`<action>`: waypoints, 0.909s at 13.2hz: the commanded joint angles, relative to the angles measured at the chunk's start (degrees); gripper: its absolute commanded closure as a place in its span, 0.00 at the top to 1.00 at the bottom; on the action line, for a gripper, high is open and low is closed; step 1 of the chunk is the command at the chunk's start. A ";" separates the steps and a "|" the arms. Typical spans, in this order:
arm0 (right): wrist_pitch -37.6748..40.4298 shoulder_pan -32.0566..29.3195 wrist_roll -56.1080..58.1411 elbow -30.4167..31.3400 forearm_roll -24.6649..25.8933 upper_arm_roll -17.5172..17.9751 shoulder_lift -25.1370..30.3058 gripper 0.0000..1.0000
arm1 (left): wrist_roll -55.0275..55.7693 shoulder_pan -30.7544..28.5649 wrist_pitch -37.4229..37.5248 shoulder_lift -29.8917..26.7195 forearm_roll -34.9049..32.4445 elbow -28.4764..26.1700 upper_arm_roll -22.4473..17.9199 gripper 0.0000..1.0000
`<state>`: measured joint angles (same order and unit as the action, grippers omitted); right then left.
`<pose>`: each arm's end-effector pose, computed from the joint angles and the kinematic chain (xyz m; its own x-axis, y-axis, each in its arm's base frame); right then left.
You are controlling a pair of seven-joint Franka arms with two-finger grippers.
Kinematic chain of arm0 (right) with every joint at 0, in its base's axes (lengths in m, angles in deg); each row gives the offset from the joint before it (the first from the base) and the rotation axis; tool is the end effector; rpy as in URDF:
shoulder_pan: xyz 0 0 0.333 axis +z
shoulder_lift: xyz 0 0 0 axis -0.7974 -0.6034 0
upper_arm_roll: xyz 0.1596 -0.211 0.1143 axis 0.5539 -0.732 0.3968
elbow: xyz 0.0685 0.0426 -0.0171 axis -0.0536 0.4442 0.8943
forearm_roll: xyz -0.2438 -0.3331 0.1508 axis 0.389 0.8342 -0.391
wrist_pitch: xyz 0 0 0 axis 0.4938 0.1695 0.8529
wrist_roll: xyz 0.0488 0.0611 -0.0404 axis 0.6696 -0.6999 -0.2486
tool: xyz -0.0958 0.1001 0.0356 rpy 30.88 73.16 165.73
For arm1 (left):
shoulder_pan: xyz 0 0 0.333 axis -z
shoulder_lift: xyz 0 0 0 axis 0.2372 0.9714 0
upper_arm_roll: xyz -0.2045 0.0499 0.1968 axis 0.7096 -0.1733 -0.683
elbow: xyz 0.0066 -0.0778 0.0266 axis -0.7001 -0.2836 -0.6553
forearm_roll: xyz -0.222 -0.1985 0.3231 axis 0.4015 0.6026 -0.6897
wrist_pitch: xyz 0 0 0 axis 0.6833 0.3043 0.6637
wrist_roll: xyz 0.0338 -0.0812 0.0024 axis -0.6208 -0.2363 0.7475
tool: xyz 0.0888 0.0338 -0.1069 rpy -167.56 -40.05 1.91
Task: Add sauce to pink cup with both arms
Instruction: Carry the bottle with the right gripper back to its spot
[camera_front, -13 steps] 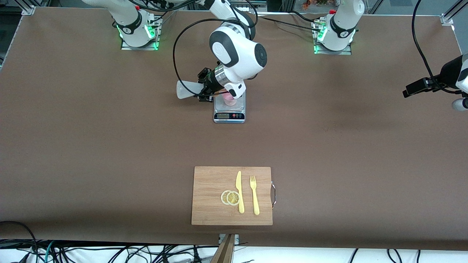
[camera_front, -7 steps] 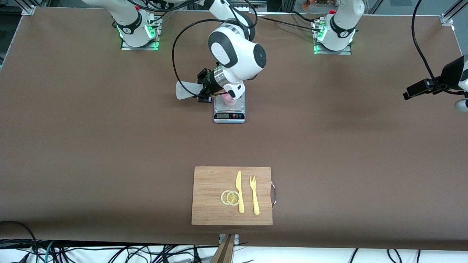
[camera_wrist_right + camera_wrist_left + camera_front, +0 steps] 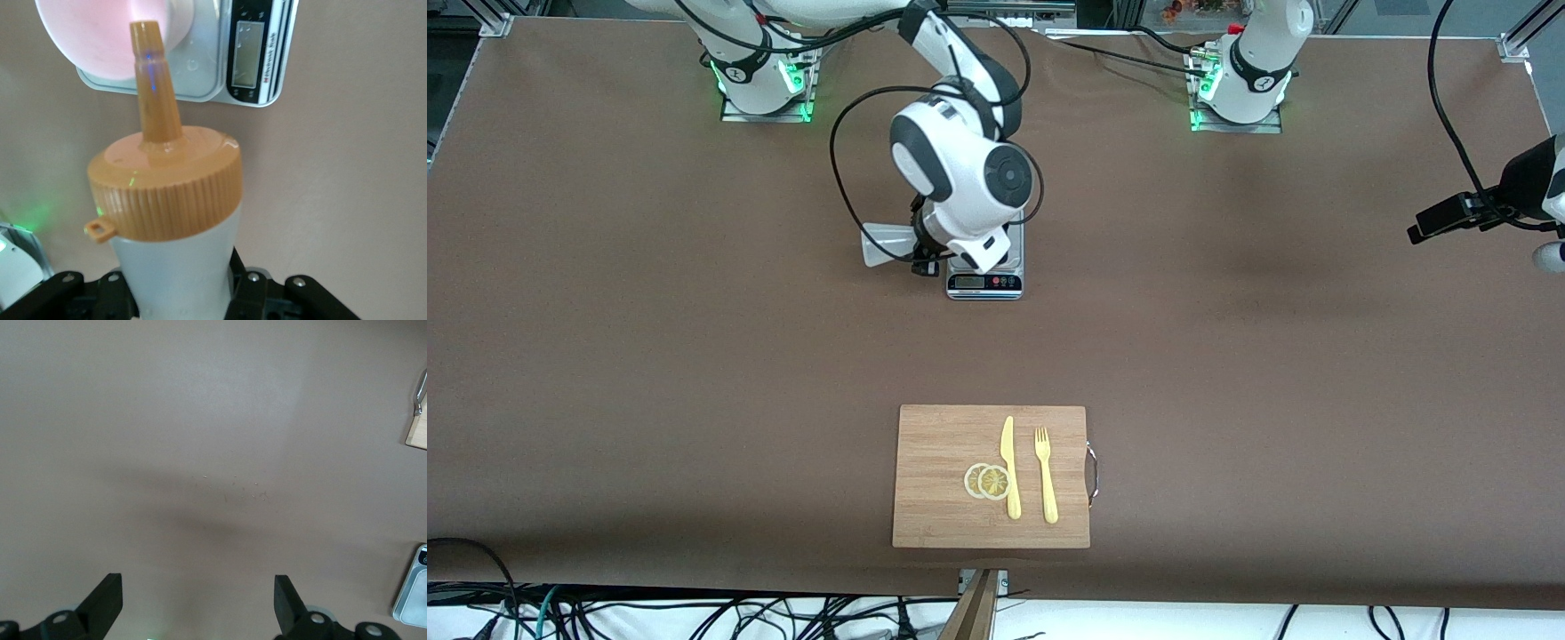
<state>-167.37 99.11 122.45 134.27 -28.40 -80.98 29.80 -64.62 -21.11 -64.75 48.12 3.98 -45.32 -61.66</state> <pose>0.5184 0.4536 0.2467 -0.1411 0.9164 -0.3747 0.9732 0.0590 -0.2222 0.5962 0.0489 0.5058 0.9644 0.2389 -0.1136 0.2432 -0.9696 0.0255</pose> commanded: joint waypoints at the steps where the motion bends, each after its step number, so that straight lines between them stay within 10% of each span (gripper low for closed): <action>1: -1.66 -5.33 8.61 -0.84 -5.14 0.31 0.70 0.00 | -0.82 -0.70 -0.20 -0.06 1.40 0.00 -0.20 1.00; 12: -5.45 -30.03 46.49 1.26 -30.27 0.39 -0.09 0.00 | -0.82 -1.49 -0.20 -0.23 1.05 -0.53 -0.11 1.00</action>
<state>-172.58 73.20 162.95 134.31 -53.94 -81.53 29.62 -64.62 -22.20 -64.75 48.18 3.98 -45.37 -61.83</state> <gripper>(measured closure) 0.626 0.000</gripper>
